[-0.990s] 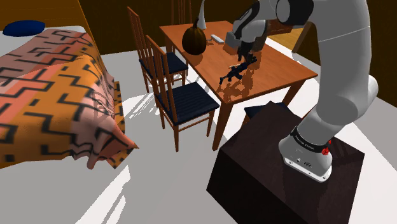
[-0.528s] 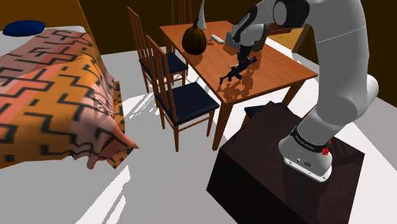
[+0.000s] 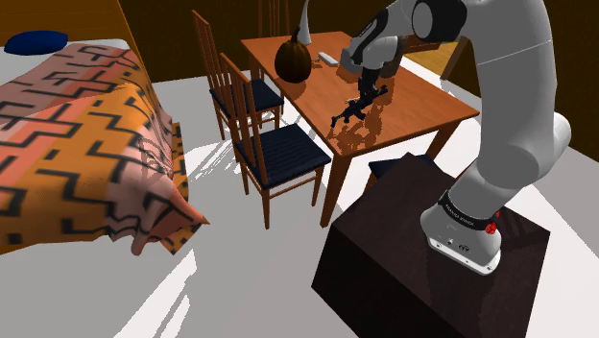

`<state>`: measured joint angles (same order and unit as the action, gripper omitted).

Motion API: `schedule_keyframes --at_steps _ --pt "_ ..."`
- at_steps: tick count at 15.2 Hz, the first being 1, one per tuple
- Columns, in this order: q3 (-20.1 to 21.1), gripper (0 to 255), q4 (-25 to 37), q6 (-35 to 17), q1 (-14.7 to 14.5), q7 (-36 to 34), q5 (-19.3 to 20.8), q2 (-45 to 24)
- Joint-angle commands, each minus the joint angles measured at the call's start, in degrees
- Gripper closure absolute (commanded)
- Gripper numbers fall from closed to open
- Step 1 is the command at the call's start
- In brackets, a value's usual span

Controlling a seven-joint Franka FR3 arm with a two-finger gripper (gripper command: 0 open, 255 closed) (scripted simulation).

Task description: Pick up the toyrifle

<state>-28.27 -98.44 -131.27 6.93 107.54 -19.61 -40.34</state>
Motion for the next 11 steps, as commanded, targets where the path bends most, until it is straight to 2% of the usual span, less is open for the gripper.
schedule_keyframes --at_steps 1,11 --pt "-0.22 255 -0.14 0.45 -0.13 -0.08 0.24 0.48" --pt "-2.30 255 0.27 5.49 -1.57 -1.26 2.73 5.35"
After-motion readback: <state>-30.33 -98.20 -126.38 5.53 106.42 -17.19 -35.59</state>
